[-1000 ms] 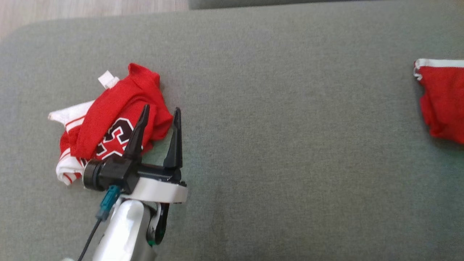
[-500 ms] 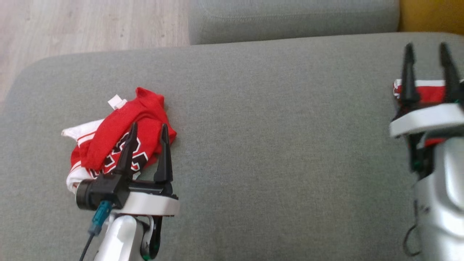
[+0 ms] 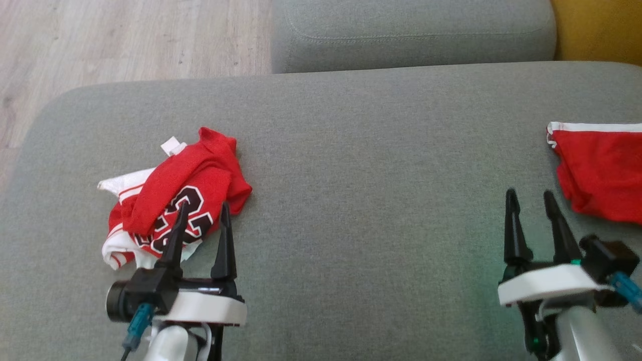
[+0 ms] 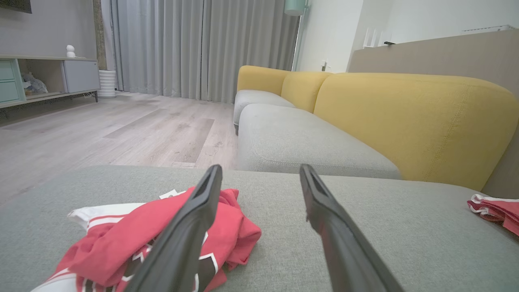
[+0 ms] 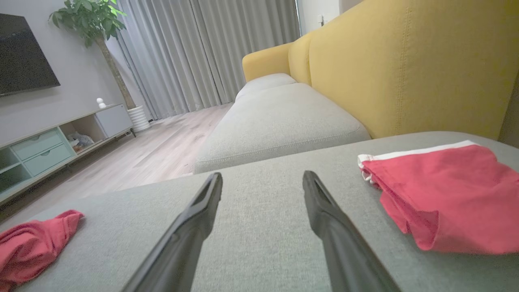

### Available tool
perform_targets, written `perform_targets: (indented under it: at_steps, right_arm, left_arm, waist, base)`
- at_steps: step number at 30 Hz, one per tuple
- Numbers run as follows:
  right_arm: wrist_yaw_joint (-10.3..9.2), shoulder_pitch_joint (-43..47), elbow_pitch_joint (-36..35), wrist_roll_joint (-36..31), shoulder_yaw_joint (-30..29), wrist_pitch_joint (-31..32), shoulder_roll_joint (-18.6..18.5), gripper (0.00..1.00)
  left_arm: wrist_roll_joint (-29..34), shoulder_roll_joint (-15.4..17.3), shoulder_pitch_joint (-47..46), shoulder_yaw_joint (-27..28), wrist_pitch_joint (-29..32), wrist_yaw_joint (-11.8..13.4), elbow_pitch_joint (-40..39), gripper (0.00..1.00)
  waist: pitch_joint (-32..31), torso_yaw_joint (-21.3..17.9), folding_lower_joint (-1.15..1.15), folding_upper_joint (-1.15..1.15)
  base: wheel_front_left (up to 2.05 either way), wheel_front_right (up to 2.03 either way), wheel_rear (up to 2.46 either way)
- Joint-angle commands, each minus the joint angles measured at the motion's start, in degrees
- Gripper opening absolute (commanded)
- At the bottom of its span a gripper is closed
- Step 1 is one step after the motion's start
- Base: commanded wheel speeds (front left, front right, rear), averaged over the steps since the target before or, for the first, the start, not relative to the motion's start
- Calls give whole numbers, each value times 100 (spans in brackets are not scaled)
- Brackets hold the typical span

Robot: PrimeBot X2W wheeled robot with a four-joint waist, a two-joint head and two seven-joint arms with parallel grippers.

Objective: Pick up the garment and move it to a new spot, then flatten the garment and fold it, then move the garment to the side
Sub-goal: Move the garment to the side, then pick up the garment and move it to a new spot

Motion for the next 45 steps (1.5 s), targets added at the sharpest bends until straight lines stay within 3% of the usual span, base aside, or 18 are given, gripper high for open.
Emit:
perform_targets:
  at_steps: [1, 20, 45]
  right_arm:
    - [-4, -141, -194, 41, 166, -82, -12, 100]
    - [-4, 64, -567, 144, 229, -125, -11, 100]
    - [-4, 153, -452, 326, 1343, -126, -11, 100]
  left_arm:
    - [-5, 23, -116, 192, -47, 58, -192, 100]
    - [-26, 23, -146, 147, -47, 78, -208, 100]
    - [46, 23, -55, 443, -47, 46, -100, 100]
  waist:
    - [-5, -7, 0, 0]
    - [62, 40, 0, 0]
    - [-21, 1434, 0, 0]
  base:
    - [0, 0, 0]
    - [0, 0, 0]
    - [0, 0, 0]
